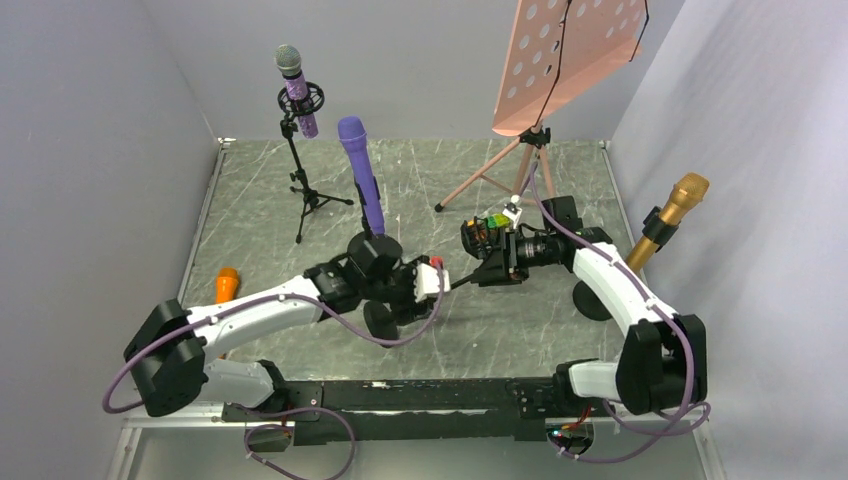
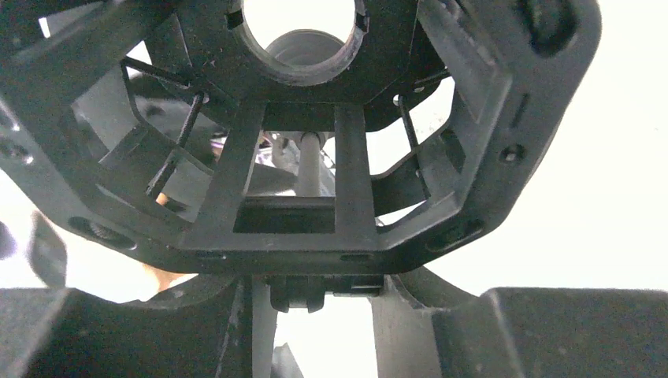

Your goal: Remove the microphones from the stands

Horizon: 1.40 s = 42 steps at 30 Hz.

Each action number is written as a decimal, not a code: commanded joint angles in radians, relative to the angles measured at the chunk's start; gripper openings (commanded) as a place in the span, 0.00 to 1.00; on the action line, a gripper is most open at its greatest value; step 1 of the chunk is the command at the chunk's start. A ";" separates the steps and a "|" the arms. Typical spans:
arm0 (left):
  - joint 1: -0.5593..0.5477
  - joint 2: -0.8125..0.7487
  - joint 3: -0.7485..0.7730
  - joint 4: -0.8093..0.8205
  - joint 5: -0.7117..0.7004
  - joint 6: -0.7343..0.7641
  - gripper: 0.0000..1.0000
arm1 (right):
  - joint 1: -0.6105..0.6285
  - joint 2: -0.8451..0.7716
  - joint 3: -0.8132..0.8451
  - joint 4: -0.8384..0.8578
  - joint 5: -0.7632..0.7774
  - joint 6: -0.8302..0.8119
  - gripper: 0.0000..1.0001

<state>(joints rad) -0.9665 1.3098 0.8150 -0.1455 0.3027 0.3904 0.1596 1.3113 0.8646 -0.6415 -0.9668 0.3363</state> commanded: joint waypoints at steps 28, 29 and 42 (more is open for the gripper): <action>0.003 -0.009 -0.026 0.152 -0.134 0.001 0.00 | 0.123 -0.134 0.038 0.026 0.274 -0.145 0.00; -0.040 -0.004 -0.031 0.167 -0.216 0.032 0.00 | 0.079 -0.094 0.012 0.020 0.211 -0.088 0.00; -0.052 0.022 -0.001 0.165 -0.192 -0.040 0.42 | -0.032 0.012 0.113 0.071 0.076 -0.082 0.00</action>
<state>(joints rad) -1.0496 1.3712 0.7719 0.0673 -0.0463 0.3305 0.1345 1.3609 0.8955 -0.6014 -0.9775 0.3691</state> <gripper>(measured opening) 0.241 0.434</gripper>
